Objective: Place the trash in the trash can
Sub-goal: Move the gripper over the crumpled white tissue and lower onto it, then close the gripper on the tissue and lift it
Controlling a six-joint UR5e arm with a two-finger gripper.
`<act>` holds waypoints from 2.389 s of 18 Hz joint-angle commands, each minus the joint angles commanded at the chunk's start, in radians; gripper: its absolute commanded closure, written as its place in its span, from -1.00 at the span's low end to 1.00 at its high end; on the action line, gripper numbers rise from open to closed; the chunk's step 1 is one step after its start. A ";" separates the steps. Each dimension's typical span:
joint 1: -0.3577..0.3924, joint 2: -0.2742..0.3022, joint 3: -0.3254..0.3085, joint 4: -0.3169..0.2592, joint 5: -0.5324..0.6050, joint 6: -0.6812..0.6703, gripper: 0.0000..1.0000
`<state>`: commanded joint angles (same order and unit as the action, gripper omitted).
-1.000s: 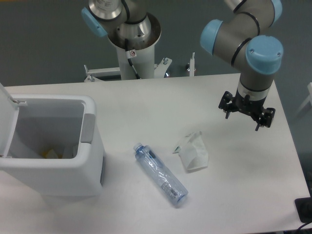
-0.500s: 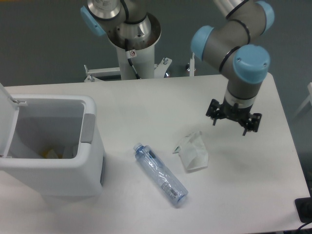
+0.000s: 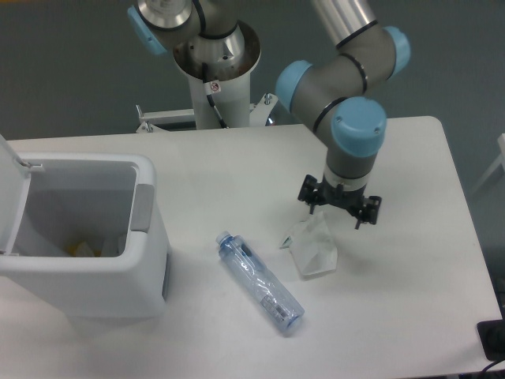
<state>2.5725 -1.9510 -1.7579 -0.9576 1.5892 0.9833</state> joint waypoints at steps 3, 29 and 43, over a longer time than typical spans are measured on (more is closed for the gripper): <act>-0.025 -0.028 -0.018 0.062 0.000 -0.003 -1.00; -0.040 -0.055 0.083 0.051 -0.089 -0.066 1.00; -0.008 0.079 0.207 0.030 -0.555 -0.339 1.00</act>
<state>2.5648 -1.8716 -1.5509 -0.9281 1.0342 0.6443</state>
